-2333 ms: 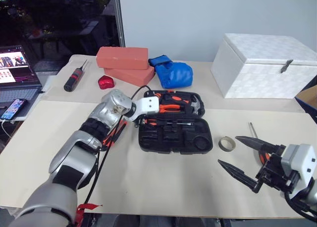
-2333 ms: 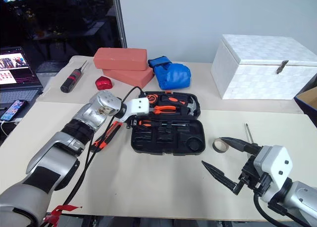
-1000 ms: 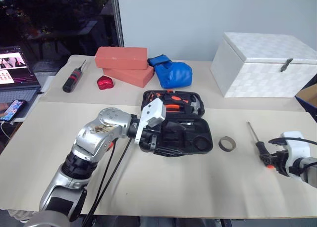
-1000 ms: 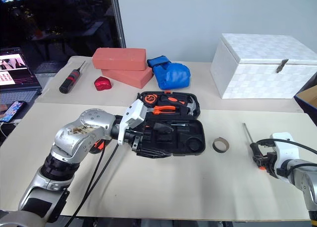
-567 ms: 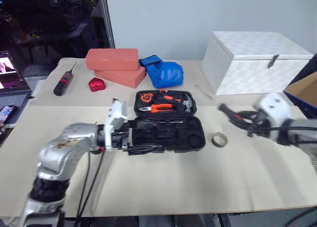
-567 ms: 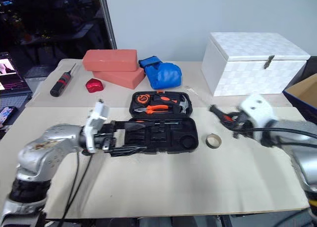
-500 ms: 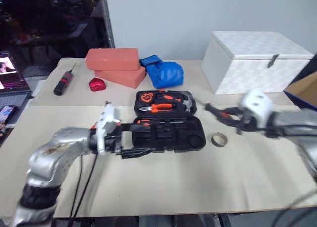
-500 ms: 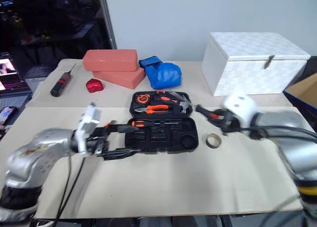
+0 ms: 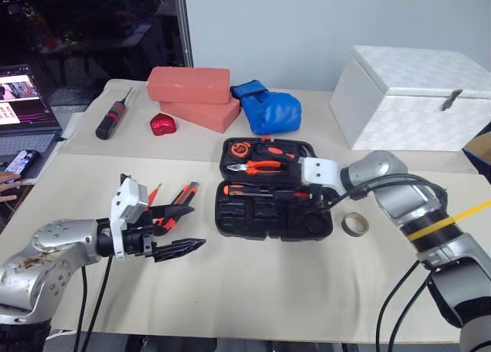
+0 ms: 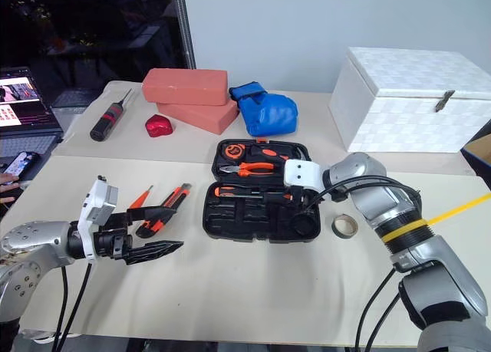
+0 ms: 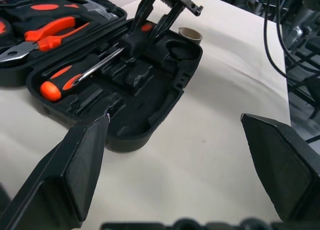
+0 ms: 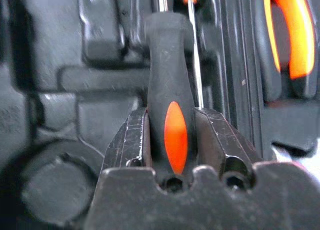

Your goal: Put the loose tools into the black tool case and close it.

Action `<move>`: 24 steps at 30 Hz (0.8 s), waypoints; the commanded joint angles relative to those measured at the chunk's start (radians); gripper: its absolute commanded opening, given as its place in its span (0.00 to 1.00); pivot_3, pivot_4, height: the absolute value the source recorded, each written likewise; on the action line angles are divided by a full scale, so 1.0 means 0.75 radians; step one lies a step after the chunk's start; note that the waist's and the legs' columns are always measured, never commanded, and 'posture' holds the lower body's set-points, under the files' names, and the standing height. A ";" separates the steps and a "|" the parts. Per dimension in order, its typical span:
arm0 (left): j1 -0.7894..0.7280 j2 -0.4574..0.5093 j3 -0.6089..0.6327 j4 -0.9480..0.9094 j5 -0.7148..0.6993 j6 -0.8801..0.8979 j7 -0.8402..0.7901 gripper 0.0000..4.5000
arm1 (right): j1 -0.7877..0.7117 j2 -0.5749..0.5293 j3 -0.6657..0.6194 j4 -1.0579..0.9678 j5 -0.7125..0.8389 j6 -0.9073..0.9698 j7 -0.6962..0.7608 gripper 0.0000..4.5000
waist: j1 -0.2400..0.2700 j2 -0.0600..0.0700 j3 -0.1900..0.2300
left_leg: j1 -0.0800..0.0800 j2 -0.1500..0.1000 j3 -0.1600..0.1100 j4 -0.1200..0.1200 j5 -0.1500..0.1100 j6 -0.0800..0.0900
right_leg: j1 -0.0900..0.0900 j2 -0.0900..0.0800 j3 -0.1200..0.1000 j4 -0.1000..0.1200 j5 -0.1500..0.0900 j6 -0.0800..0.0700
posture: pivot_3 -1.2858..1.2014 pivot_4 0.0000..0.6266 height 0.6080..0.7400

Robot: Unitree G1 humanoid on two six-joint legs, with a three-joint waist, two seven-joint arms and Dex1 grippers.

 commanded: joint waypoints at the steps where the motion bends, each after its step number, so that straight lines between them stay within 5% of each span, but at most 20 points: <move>1: 0.001 0.014 0.036 -0.054 -0.028 -0.041 0.015 1.00 | -0.007 -0.006 0.021 0.079 -0.085 -0.028 0.037 0.22 | 0.005 0.000 0.000 | 0.001 0.000 0.000 0.000 0.000 0.000 | 0.001 0.000 0.000 0.000 -0.002 -0.001 | 0.52 0.24 1.00; 7: -0.015 0.011 0.025 -0.036 -0.038 -0.070 0.012 1.00 | -0.018 -0.009 0.007 0.111 -0.114 -0.085 0.110 0.22 | 0.009 0.000 0.000 | 0.008 0.001 0.002 0.000 0.002 -0.002 | 0.005 0.000 0.000 0.002 -0.007 -0.002 | 0.52 0.24 1.00; 8: -0.017 0.008 0.027 -0.032 -0.045 -0.074 0.010 1.00 | -0.019 -0.011 0.003 0.113 -0.121 -0.093 0.113 0.44 | 0.009 0.000 0.000 | 0.007 0.001 0.002 0.000 0.002 -0.002 | 0.005 0.000 0.000 0.002 -0.007 -0.002 | 0.52 0.24 1.00; 11: -0.013 0.010 0.031 -0.010 -0.045 -0.094 -0.003 1.00 | -0.016 -0.014 -0.028 0.093 -0.115 -0.083 0.120 0.64 | 0.010 0.000 0.000 | 0.007 0.001 0.002 0.000 0.001 -0.002 | 0.005 0.000 0.000 0.002 -0.007 -0.001 | 0.52 0.24 1.00; 21: -0.012 0.019 0.007 0.030 -0.034 -0.135 -0.019 1.00 | 0.017 0.003 -0.154 0.006 -0.025 -0.023 0.153 0.64 | 0.009 0.000 0.000 | 0.006 0.001 0.002 0.000 0.001 -0.001 | 0.003 0.000 0.000 0.002 -0.003 0.003 | 0.52 0.24 1.00; 24: -0.010 0.022 0.003 0.032 -0.033 -0.136 -0.019 1.00 | 0.041 -0.001 -0.241 -0.044 0.083 0.086 0.186 0.49 | 0.007 0.000 0.000 | 0.006 0.001 0.002 0.000 0.001 -0.001 | 0.003 0.000 0.000 0.002 -0.003 0.002 | 0.52 0.24 1.00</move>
